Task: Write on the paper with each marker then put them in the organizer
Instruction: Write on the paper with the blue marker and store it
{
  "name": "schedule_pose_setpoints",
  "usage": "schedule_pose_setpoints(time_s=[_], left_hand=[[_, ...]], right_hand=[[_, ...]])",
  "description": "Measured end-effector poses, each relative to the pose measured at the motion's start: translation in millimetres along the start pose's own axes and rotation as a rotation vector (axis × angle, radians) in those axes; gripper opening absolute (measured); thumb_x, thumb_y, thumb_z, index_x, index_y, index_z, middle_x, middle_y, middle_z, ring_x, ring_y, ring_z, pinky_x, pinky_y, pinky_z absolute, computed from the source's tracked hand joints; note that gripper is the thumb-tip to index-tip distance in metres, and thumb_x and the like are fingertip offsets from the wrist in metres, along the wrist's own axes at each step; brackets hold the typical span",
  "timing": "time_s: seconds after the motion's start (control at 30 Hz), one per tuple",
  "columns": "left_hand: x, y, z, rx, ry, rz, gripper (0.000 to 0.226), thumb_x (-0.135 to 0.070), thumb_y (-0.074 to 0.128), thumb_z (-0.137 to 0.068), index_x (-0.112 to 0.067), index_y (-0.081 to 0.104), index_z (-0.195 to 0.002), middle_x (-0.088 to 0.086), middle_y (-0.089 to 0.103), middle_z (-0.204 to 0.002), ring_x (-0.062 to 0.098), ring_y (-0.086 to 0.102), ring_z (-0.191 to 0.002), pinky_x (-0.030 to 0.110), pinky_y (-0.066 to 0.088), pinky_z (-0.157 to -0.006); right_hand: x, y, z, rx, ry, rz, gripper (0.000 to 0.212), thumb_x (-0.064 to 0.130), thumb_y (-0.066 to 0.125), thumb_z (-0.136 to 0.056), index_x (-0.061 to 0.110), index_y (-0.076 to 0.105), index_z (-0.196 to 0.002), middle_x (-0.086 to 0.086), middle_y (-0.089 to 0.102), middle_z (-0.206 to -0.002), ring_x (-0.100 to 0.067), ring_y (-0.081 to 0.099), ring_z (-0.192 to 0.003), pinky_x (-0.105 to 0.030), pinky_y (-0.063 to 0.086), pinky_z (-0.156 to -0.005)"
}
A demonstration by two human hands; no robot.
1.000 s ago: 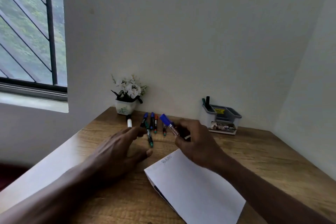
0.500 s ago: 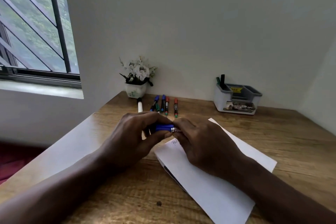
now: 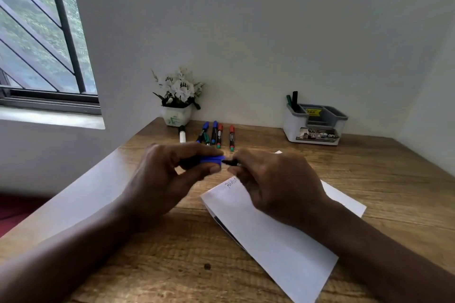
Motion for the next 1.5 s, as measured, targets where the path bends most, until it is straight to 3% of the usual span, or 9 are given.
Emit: schedule_pose_setpoints(time_s=[0.1, 0.3, 0.47, 0.6, 0.77, 0.93, 1.07, 1.27, 1.5], left_hand=[[16, -11, -2, -0.116, -0.084, 0.115, 0.019, -0.035, 0.079, -0.085, -0.029, 0.078, -0.103, -0.003, 0.077, -0.084, 0.019, 0.07, -0.066, 0.047, 0.059, -0.062], [30, -7, -2, -0.024, -0.172, -0.114, 0.027, -0.057, 0.07, -0.081, -0.042, 0.078, -0.102, -0.011, 0.066, -0.09, 0.012, 0.064, -0.077, 0.04, 0.056, -0.066], [30, 0, -2, 0.061, -0.205, -0.252, 0.03, -0.064, 0.066, -0.078, -0.044, 0.076, -0.099, -0.021, 0.066, -0.084, 0.005, 0.063, -0.082, 0.032, 0.053, -0.065], [30, 3, -2, 0.141, -0.185, -0.437, 0.028, -0.065, 0.065, -0.082, -0.042, 0.073, -0.096, -0.027, 0.059, -0.082, -0.004, 0.057, -0.079, 0.02, 0.043, -0.062], [28, 12, -5, 0.294, -0.144, -0.573, 0.037, -0.068, 0.055, -0.088, -0.039, 0.069, -0.106, -0.022, 0.06, -0.101, -0.003, 0.053, -0.089, 0.023, 0.038, -0.075], [33, 25, -24, 0.368, -0.089, -0.669, 0.04, -0.069, 0.047, -0.092, -0.037, 0.068, -0.103, -0.018, 0.06, -0.099, 0.005, 0.057, -0.092, 0.031, 0.047, -0.084], [39, 29, -28, 0.378, -0.162, -0.635, 0.045, -0.073, 0.044, -0.09, -0.037, 0.068, -0.102, -0.02, 0.058, -0.095, 0.001, 0.055, -0.085, 0.029, 0.047, -0.079], [38, 19, -14, 0.316, -0.323, -0.711, 0.088, -0.099, 0.016, -0.071, -0.042, 0.054, -0.126, -0.012, 0.056, -0.128, 0.013, 0.049, -0.122, 0.042, 0.037, -0.101], [52, 23, -8, 0.606, -0.534, -0.622, 0.129, -0.106, 0.02, -0.058, -0.03, 0.003, -0.16, -0.003, 0.003, -0.17, 0.016, 0.004, -0.156, 0.061, -0.001, -0.122]], right_hand=[[-21, -8, 2, -0.094, 0.124, -0.078, 0.034, 0.047, 0.04, -0.103, 0.027, 0.066, -0.11, 0.006, 0.074, -0.086, -0.013, 0.065, -0.065, -0.026, 0.047, -0.052], [-47, -5, 7, -0.174, 0.406, -0.508, 0.046, 0.029, 0.04, -0.101, 0.025, 0.054, -0.144, 0.005, 0.069, -0.111, -0.005, 0.062, -0.098, -0.028, 0.05, -0.082], [-38, -5, 5, -0.107, 0.34, -0.578, 0.058, 0.011, 0.05, -0.102, 0.047, 0.041, -0.147, 0.0, 0.065, -0.096, -0.014, 0.065, -0.075, -0.028, 0.056, -0.069], [-37, 2, 6, -0.145, 0.624, -1.161, 0.027, 0.006, 0.048, -0.104, 0.017, 0.067, -0.119, -0.014, 0.072, -0.094, -0.026, 0.071, -0.07, -0.031, 0.059, -0.06], [-34, 16, 12, 0.02, 0.8, -1.966, 0.05, 0.026, 0.042, -0.083, 0.008, 0.066, -0.124, -0.02, 0.073, -0.114, -0.03, 0.071, -0.101, -0.032, 0.058, -0.071], [-38, 14, 11, -0.036, 0.675, -1.398, 0.025, 0.028, 0.066, -0.093, 0.008, 0.065, -0.107, -0.012, 0.069, -0.08, -0.02, 0.067, -0.075, -0.029, 0.051, -0.06], [-35, 14, 11, 0.025, 0.564, -0.865, 0.037, 0.048, 0.051, -0.095, 0.016, 0.069, -0.088, -0.002, 0.065, -0.064, -0.009, 0.061, -0.059, -0.025, 0.046, -0.059], [-34, 25, 15, 0.218, 0.446, -0.708, 0.011, 0.037, 0.062, -0.098, 0.029, 0.067, -0.103, 0.008, 0.072, -0.09, -0.012, 0.069, -0.084, -0.036, 0.057, -0.073], [-34, 31, 12, 0.185, 0.609, -0.883, 0.026, 0.038, 0.049, -0.104, 0.027, 0.073, -0.107, -0.001, 0.068, -0.077, -0.007, 0.064, -0.072, -0.024, 0.05, -0.071]])
Point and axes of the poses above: each hand's wrist, its own z-axis away from the middle knuckle, its own y-axis out of the palm, x = y × z, the point moved 4 cm from there along -z, towards the middle knuckle
